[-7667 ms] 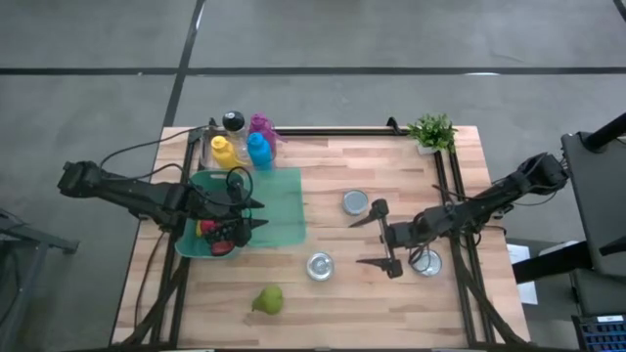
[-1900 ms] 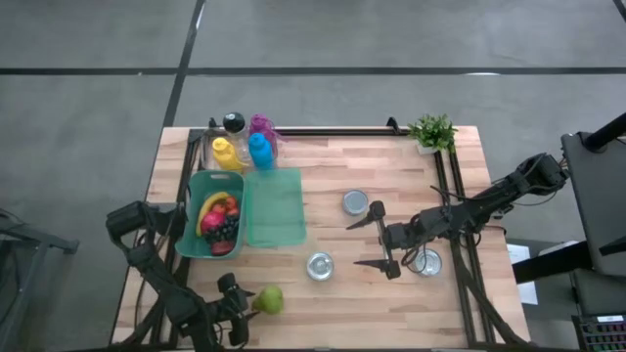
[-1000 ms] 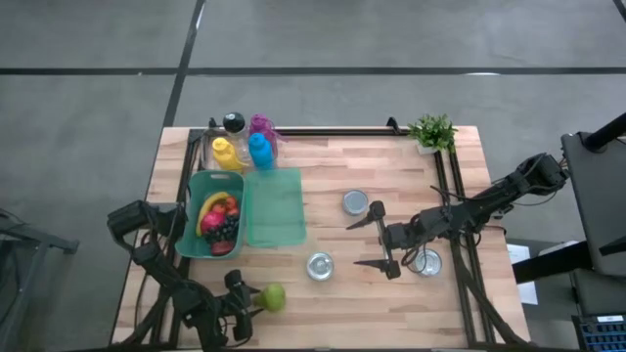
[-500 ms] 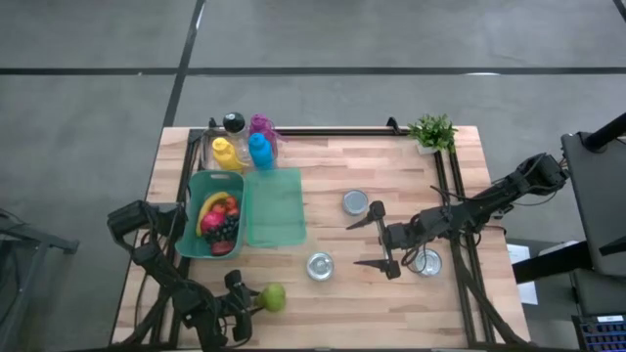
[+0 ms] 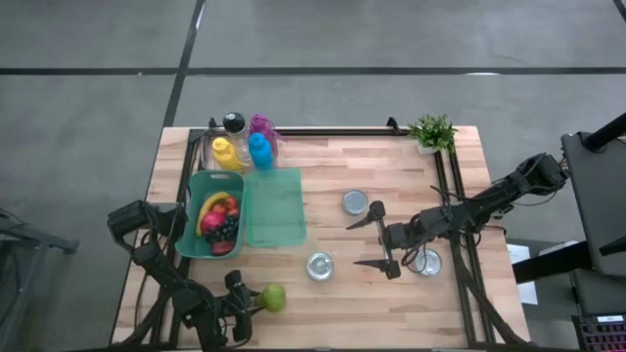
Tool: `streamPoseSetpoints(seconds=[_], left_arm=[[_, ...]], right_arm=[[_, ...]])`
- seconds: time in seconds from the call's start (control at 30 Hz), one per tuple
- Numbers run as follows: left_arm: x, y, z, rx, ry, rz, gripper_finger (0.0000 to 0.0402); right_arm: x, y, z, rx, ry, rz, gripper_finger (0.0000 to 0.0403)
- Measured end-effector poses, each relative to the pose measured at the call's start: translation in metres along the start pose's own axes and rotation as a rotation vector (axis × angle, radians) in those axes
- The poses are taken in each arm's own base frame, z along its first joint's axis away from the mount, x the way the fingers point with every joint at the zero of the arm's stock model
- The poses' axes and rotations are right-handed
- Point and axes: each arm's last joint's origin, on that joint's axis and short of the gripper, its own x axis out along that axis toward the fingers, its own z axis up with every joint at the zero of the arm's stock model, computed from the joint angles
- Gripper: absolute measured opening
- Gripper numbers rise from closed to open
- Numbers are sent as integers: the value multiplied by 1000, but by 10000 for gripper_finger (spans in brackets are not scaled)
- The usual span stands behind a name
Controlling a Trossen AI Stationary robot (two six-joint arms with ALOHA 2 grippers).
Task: Pick & Place Food Item
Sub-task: Put the pear into the green bin
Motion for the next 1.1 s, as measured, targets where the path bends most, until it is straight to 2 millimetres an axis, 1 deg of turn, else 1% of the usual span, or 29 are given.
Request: streamPoseSetpoints(seconds=[0.4, 0.57, 0.73, 0.87, 0.97, 1.1], left_arm=[[-1, -1, 1, -5, -1, -6, 184], [-7, -3, 9, 27, -20, -26, 183], [-21, -1, 23, 15, -68, -32, 183], [-36, 4, 38, -4, -110, -31, 183], [-50, 12, 51, -20, -155, -19, 183], [-70, 26, 66, -59, -167, -9, 183]], right_arm=[[0, 0, 0, 0, 0, 0, 400], [0, 0, 0, 0, 0, 0, 400], [0, 0, 0, 0, 0, 0, 400], [0, 0, 0, 0, 0, 0, 400], [0, 0, 0, 0, 0, 0, 400], [0, 0, 0, 0, 0, 0, 400]])
